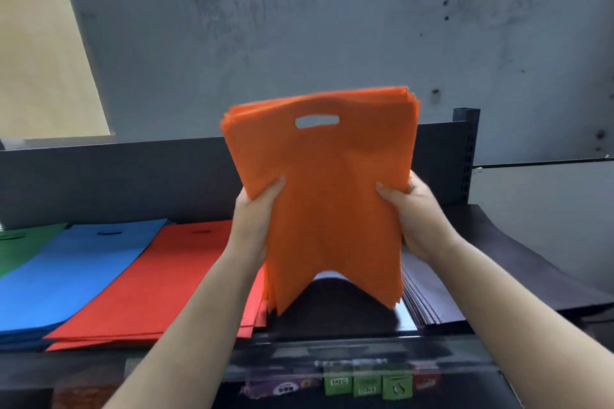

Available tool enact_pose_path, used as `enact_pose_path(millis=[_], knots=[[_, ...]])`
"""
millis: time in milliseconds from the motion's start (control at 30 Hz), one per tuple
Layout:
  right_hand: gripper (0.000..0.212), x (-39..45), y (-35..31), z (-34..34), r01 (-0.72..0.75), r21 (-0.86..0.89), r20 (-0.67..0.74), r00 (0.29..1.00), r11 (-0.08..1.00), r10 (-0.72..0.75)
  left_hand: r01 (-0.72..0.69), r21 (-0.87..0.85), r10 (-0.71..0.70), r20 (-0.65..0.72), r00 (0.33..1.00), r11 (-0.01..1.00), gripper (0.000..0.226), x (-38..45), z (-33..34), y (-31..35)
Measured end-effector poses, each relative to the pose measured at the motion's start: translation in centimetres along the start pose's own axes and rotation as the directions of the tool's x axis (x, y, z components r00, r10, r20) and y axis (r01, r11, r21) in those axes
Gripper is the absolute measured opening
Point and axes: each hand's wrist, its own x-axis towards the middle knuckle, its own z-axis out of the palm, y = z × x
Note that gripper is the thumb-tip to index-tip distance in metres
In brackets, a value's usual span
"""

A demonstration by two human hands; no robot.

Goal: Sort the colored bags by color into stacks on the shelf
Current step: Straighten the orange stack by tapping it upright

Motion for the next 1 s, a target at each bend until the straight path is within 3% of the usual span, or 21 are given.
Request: enact_pose_path(millis=[100, 200, 333, 433, 533, 600, 667, 833, 1000], knots=[[0.031, -1.0, 1.9, -1.3, -0.090, -0.108, -0.001, 0.996, 0.990, 0.091, 0.054, 0.154, -0.062, 0.051, 0.997, 0.987, 0.023, -0.3, -1.9, -1.3], [0.039, -0.1, 1.2, -2.3, -0.064, -0.104, -0.061, 0.996, 0.992, 0.058, 0.009, 0.215, -0.023, 0.062, 0.998, 0.977, 0.027, 0.6, -2.5, -0.6], [0.087, 1.9, -1.6, -2.3, 0.122, -0.196, -0.091, 0.986, 0.973, -0.142, -0.211, 0.275, 0.207, 0.041, 0.977, 0.938, 0.048, 2.1, -1.4, 2.0], [0.104, 2.9, -3.8, -1.9, 0.336, -0.397, -0.062, 0.919, 0.854, -0.390, -0.428, 0.326, 0.436, 0.051, 0.898, 0.843, 0.078, 3.0, -0.8, 4.0], [0.088, 3.4, -5.7, -1.7, 0.480, -0.681, 0.099, 0.808, 0.553, -0.580, -0.628, 0.537, 0.633, 0.209, 0.746, 0.563, 0.084, 3.4, -0.6, 5.9], [0.069, 3.6, -6.3, -1.7, 0.468, -0.790, 0.188, 0.799, 0.397, -0.571, -0.707, 0.623, 0.689, 0.349, 0.635, 0.336, 0.070, 3.6, -0.4, 6.5], [0.053, 3.6, -6.6, -1.5, 0.417, -0.855, 0.205, 0.818, 0.308, -0.538, -0.709, 0.674, 0.693, 0.409, 0.593, 0.209, 0.050, 3.8, -0.3, 6.9], [0.044, 3.6, -6.4, -1.6, 0.392, -0.883, 0.169, 0.779, 0.258, -0.604, -0.637, 0.757, 0.690, 0.385, 0.613, 0.144, 0.039, 4.0, -0.6, 7.2], [0.046, 3.8, -5.6, -1.1, 0.412, -0.852, 0.123, 0.757, 0.323, -0.642, -0.599, 0.769, 0.694, 0.307, 0.651, 0.223, 0.041, 4.0, -0.6, 7.2]])
